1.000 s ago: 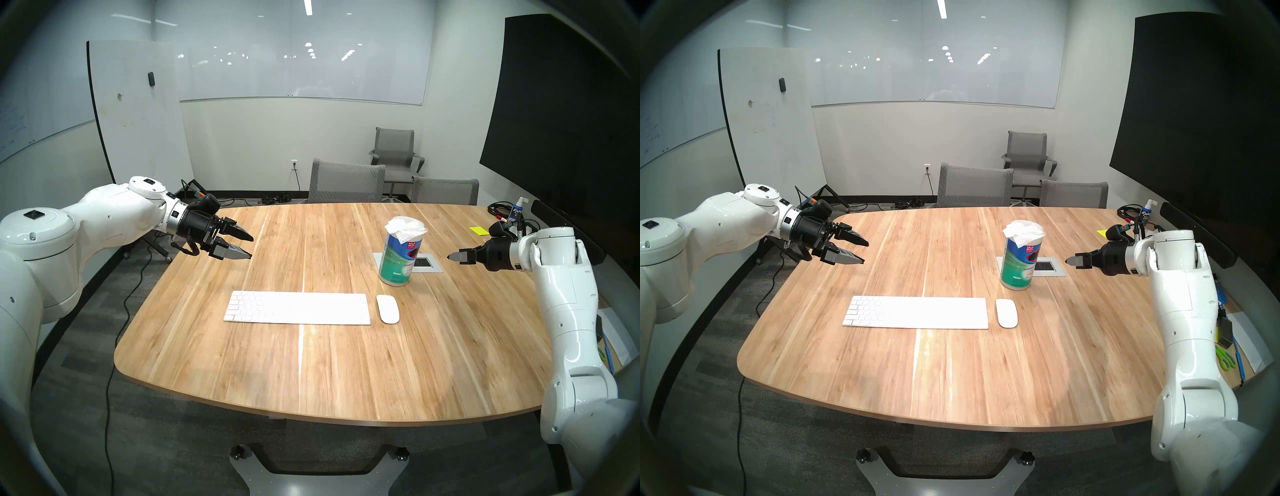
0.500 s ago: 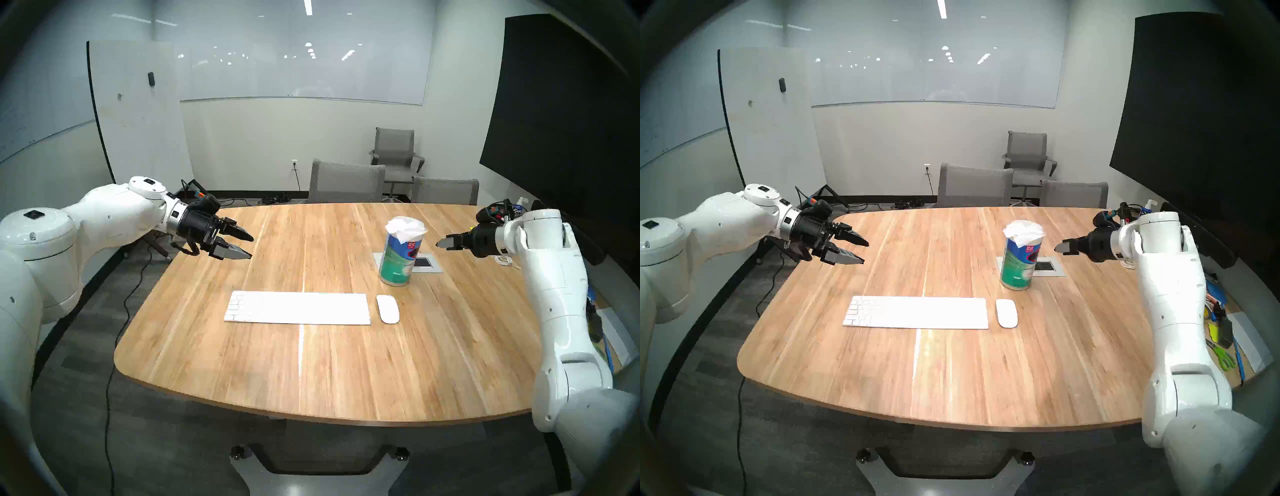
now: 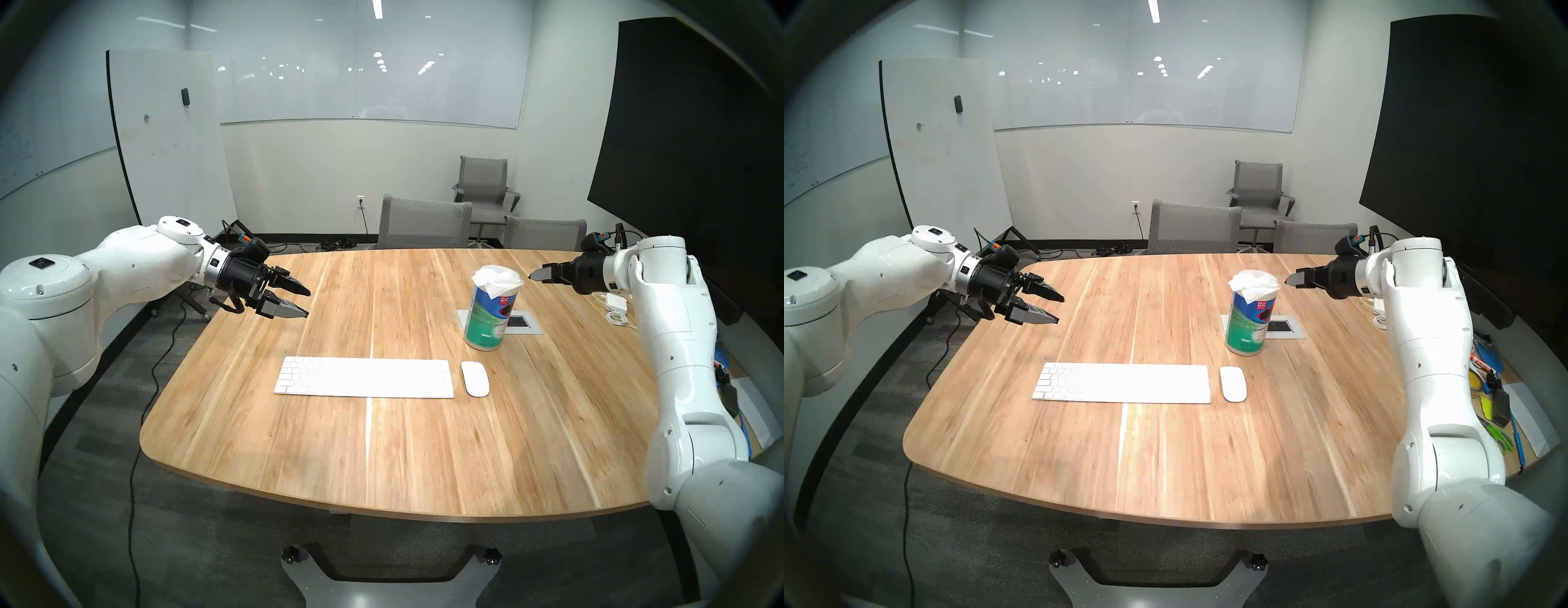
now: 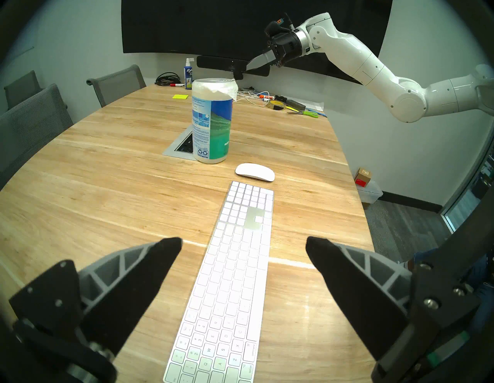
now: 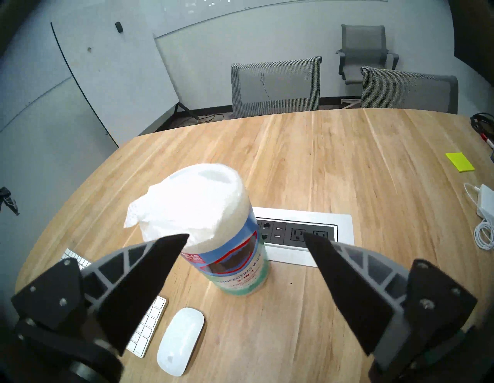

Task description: Wipe the keyboards and mice with a disinfecting wipe, then set the wipe down

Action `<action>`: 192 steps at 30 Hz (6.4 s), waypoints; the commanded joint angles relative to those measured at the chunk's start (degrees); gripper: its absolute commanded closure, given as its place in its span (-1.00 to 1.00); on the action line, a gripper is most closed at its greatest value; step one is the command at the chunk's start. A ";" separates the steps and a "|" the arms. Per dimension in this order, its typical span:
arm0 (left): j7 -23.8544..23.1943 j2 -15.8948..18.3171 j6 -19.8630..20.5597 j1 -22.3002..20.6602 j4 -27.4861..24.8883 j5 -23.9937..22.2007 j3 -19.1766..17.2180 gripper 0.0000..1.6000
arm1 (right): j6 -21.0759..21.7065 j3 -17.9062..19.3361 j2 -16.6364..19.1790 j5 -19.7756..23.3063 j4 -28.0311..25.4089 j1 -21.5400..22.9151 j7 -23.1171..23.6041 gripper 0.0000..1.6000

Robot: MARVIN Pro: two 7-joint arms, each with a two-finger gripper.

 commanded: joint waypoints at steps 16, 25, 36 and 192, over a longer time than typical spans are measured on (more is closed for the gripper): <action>0.06 -0.01 0.06 -1.13 0.08 -0.21 -0.47 -1.00 | -0.13 -2.31 -2.69 -0.02 -2.12 5.63 -1.21 -1.00; 0.06 -0.01 0.06 -1.14 0.08 -0.21 -0.47 -1.00 | -0.13 -3.06 -4.79 -1.47 -0.10 7.58 -5.16 -1.00; 0.06 -0.01 0.07 -1.14 0.08 -0.21 -0.47 -1.00 | -0.13 -2.83 -7.11 -3.37 3.99 9.85 -8.73 -1.00; 0.06 0.00 0.08 -1.14 0.06 -0.20 -0.48 -1.00 | -0.13 3.28 -10.23 -17.28 12.81 11.82 -4.48 -1.00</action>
